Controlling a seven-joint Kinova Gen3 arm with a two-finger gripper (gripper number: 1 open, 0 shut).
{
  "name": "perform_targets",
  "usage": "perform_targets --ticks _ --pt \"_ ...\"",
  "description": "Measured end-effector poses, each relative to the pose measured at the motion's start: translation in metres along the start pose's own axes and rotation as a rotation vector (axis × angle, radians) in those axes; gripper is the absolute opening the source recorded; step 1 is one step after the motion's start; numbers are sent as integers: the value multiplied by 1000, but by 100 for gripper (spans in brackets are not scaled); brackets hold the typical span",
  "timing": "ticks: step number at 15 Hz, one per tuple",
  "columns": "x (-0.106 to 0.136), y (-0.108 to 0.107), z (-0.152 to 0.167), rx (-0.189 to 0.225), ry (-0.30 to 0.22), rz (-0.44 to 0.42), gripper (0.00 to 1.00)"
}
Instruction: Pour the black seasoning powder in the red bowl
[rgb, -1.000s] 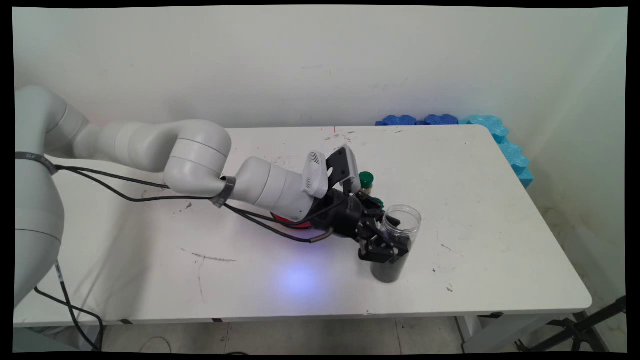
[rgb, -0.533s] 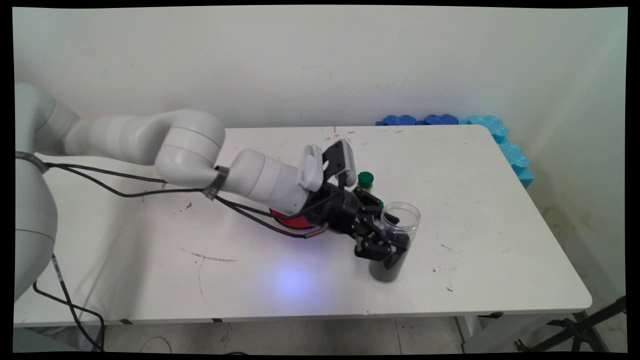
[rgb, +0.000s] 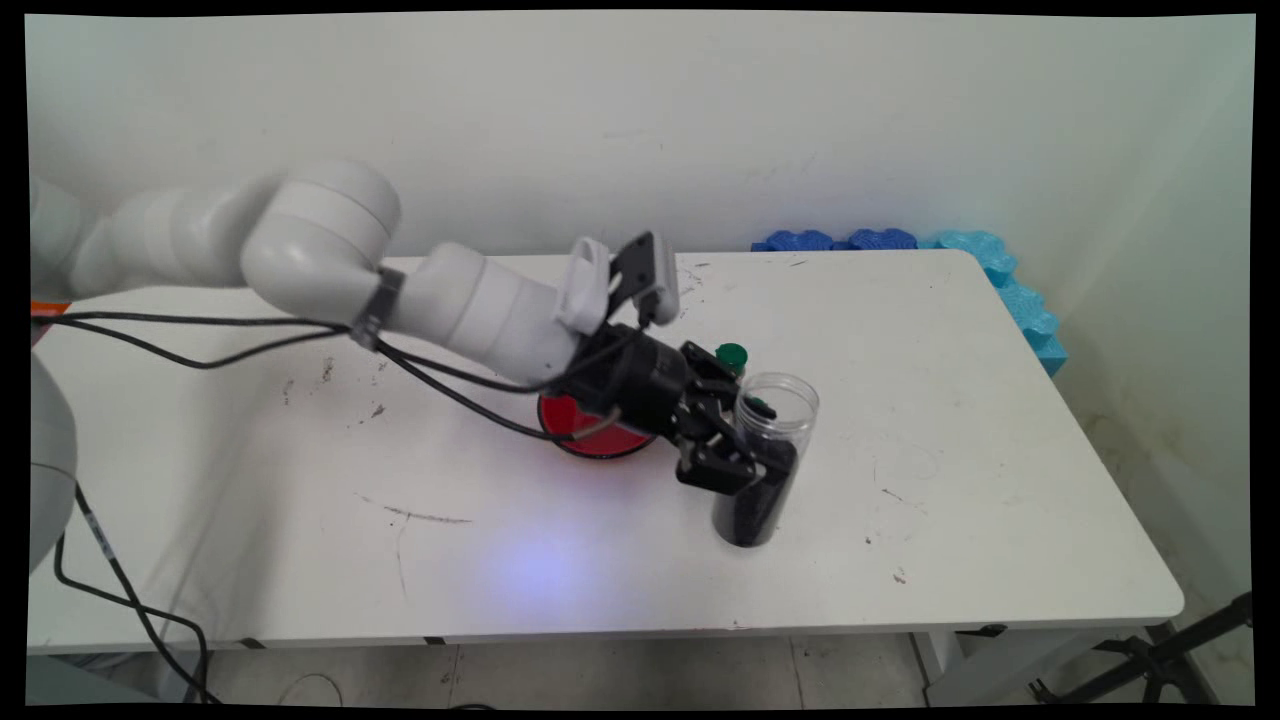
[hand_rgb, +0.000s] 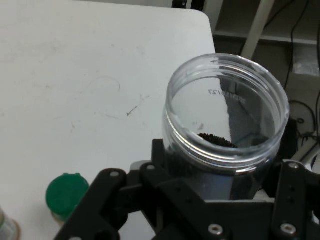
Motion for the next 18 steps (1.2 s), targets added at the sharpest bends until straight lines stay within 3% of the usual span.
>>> perform_targets --ticks 9,18 --pt "29 -1 -64 4 -4 -98 0" --pt "32 -13 -111 16 -32 -199 0"
